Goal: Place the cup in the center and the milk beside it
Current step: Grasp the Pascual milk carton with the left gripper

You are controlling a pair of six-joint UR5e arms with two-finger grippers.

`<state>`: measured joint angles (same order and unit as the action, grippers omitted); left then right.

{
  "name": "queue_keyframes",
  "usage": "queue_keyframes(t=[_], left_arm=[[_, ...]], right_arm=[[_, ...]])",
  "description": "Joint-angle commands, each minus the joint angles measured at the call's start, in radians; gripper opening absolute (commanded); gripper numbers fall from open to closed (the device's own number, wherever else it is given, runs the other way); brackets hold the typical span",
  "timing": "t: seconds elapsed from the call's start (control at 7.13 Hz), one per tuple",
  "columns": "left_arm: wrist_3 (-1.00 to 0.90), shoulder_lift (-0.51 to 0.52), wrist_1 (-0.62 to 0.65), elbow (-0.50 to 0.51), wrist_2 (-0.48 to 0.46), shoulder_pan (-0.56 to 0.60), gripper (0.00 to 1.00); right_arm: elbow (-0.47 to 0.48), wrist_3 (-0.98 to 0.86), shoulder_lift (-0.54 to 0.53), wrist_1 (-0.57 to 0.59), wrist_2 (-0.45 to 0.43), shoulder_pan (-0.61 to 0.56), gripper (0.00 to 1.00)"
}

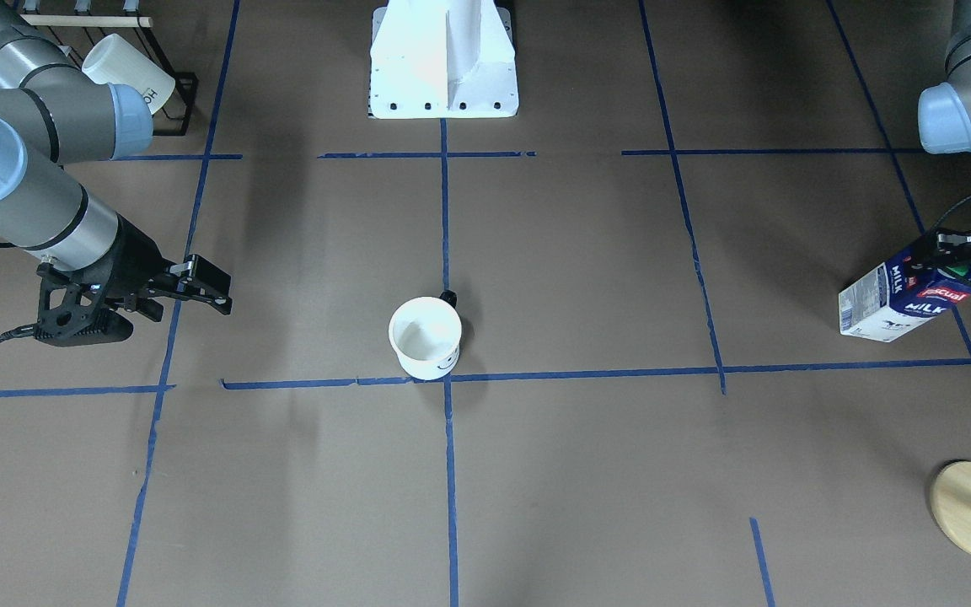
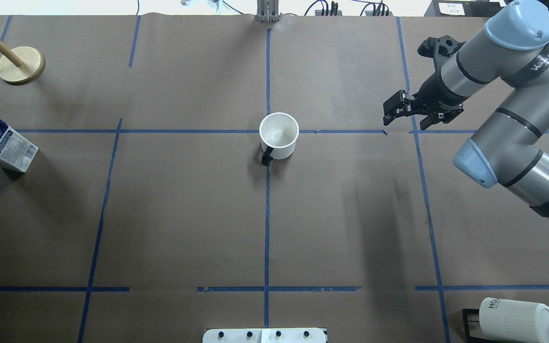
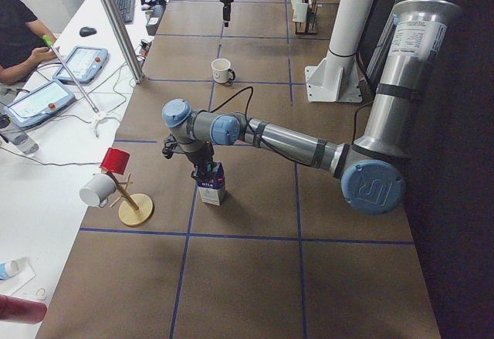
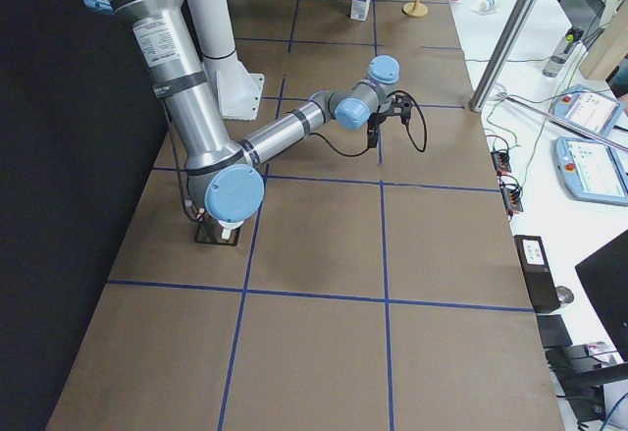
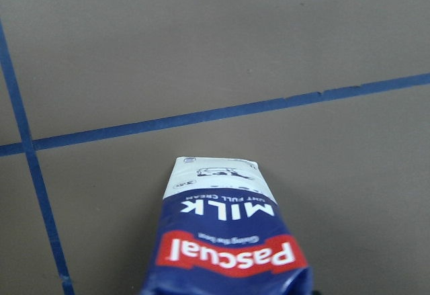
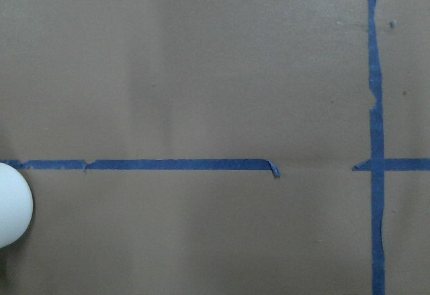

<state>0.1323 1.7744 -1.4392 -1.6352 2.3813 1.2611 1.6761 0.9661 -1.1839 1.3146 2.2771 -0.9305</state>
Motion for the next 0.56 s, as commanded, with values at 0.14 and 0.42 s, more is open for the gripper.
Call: queue_keyframes(t=[0.14,0.42], left_arm=[[0.384,0.191,0.011,-0.098,-0.005,-0.037,0.05],[0.748,0.426,0.008,-0.037,-0.011,-0.264,0.05]], right_arm=[[0.084,-0.013,-0.104,0.000,0.012,-0.043,1.00],[0.160,-0.082,-0.222,0.000,0.016,-0.120,1.00]])
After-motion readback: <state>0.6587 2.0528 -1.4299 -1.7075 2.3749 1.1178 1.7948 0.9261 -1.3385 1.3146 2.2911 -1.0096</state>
